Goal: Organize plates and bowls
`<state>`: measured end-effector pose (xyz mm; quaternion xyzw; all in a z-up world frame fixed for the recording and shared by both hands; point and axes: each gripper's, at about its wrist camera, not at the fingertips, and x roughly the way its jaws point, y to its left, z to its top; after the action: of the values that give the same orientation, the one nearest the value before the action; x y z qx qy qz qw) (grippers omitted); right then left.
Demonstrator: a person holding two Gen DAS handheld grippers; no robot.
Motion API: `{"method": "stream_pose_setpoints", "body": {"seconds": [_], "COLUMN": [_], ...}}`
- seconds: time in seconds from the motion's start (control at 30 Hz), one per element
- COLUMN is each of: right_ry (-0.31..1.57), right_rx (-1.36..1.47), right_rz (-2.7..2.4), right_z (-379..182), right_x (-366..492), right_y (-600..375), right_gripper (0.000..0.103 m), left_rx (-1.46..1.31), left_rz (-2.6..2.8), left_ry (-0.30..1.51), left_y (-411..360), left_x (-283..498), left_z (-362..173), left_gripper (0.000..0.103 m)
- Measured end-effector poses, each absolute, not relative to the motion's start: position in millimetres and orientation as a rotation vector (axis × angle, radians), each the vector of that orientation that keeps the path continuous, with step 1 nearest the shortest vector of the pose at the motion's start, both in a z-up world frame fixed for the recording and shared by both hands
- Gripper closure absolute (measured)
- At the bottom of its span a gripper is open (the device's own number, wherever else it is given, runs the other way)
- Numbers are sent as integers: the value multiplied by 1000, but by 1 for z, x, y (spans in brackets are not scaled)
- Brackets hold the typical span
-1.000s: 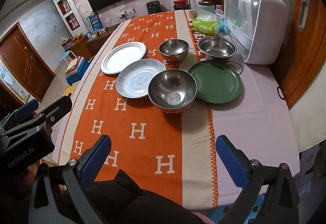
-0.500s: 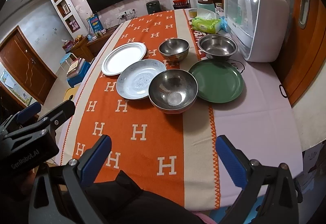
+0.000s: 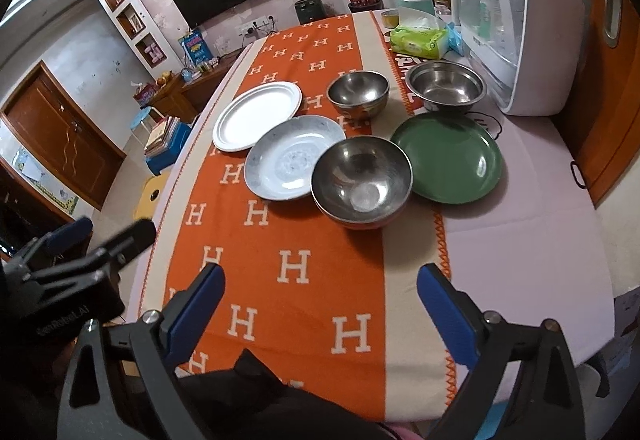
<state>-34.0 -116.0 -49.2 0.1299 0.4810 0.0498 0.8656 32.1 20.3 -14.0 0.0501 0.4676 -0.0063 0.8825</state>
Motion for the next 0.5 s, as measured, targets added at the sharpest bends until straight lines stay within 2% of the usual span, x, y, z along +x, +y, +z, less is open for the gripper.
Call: {"method": "stream_pose_setpoints", "body": {"seconds": [0.5], "right_ry": [1007], "right_rx": [339], "right_rz": [112], "right_z": [-38], "right_x": [31], "right_y": [-83], "right_gripper": [6], "left_rx": [26], "left_rz": [-26], "left_ry": [1049], "left_y": [95], "left_x": [110], "left_z": [-4], "left_gripper": [1]}}
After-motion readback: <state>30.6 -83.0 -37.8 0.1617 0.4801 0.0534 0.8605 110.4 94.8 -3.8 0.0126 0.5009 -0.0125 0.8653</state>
